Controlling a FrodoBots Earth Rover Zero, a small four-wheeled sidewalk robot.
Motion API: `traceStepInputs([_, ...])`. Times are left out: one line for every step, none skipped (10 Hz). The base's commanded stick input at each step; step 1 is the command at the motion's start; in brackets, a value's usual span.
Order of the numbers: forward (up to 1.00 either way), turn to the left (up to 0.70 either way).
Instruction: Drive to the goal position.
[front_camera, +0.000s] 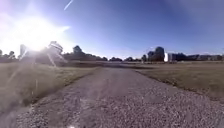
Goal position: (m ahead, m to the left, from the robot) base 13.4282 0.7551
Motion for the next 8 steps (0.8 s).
traceStepInputs([0.50, 0.00])
traceStepInputs([0.50, 0.00])
traceStepInputs([0.50, 0.00])
traceStepInputs([0.50, 0.00])
traceStepInputs([0.50, 0.00])
traceStepInputs([0.50, 0.00])
traceStepInputs([0.50, 0.00])
traceStepInputs([0.50, 0.00])
